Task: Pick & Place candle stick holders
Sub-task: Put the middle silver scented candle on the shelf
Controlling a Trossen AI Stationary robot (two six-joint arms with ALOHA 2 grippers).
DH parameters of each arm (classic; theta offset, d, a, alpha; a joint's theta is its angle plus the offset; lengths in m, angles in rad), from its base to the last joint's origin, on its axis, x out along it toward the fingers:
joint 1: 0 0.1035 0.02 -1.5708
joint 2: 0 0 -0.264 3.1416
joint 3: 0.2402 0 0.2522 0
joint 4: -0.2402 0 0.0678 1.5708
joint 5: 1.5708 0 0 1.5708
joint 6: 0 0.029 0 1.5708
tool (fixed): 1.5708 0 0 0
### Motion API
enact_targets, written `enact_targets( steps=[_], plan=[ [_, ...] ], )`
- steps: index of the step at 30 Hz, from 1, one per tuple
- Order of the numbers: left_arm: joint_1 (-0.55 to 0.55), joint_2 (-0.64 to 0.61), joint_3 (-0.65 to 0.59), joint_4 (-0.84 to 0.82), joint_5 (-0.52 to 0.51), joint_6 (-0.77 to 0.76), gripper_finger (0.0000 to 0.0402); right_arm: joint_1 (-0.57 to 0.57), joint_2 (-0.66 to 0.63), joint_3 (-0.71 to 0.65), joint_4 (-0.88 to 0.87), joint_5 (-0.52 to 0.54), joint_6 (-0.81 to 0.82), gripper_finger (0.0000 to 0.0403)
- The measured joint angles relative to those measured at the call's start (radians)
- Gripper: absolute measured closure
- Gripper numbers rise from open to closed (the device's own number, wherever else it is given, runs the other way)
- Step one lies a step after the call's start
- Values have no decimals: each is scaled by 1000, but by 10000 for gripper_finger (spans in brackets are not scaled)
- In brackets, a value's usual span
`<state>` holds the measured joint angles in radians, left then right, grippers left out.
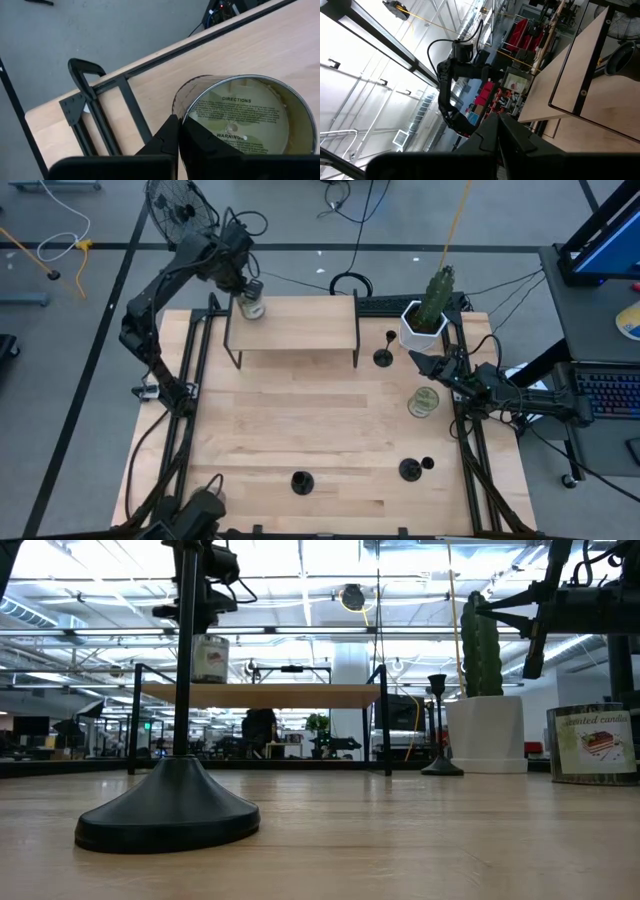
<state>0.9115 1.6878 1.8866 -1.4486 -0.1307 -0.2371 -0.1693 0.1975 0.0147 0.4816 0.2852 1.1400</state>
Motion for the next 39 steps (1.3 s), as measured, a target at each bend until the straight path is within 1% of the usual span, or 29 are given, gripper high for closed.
enact_targets(
  steps=[6, 12, 17, 24, 32, 39],
  plan=[
    [3, 2, -56, 21, -1, -1, 398, 0, 0, 0, 0, 0, 0, 397],
    [3, 1, -70, 92, 17, -10, 383, 0, 0, 0, 0, 0, 0, 397],
    [3, 1, -70, 80, 22, -10, 397, 0, 0, 0, 0, 0, 0, 397],
    [11, 1, -70, 27, 14, -12, 379, 0, 0, 0, 0, 0, 0, 397],
    [12, 0, -70, 35, 17, -11, 391, 0, 0, -1, 0, 0, 0, 397],
    [12, 0, -70, 35, 16, -11, 360, 0, 0, -1, 0, 0, 1, 397]
  ],
)
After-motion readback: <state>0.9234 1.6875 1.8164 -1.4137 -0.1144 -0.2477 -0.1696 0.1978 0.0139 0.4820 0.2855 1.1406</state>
